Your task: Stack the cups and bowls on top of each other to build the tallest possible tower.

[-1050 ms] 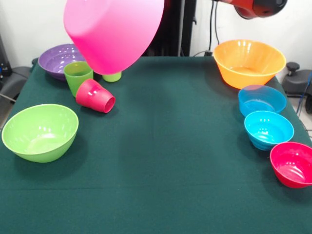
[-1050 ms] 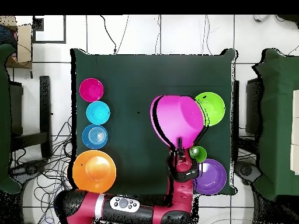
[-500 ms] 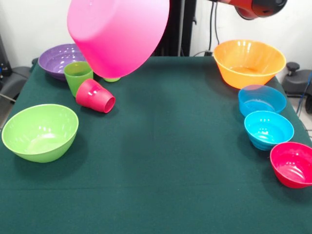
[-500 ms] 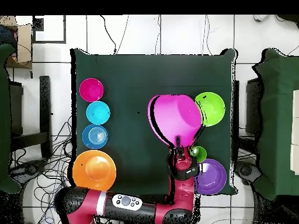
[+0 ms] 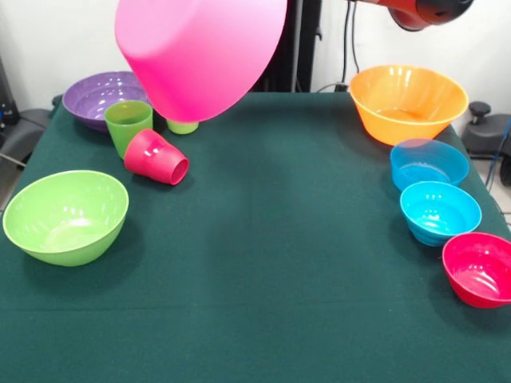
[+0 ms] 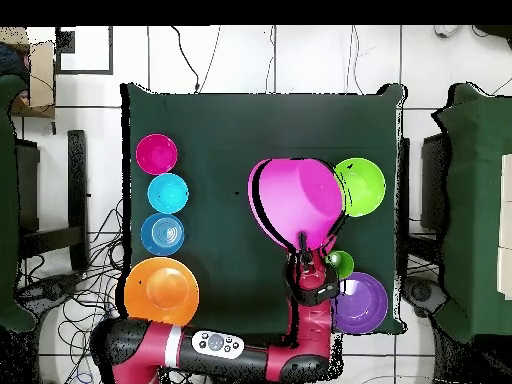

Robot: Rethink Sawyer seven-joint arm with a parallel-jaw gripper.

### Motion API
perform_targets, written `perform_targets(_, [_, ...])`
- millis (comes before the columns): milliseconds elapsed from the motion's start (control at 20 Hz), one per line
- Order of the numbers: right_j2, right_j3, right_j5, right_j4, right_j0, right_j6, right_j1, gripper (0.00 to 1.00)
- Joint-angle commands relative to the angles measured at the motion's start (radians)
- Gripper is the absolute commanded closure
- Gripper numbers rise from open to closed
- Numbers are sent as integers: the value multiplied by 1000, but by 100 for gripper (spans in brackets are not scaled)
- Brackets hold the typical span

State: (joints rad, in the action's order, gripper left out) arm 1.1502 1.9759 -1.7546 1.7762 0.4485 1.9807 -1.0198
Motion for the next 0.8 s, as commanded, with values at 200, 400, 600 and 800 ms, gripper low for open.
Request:
perform_targets(200, [-128, -190, -40, -14, -21, -198, 27, 100])
perform_targets(400, [-125, -187, -40, -28, -26, -202, 29, 100])
perform_targets(600, [-123, -184, -35, -37, -24, -203, 30, 100])
perform_targets(800, [-124, -183, -35, -37, -22, -206, 30, 100])
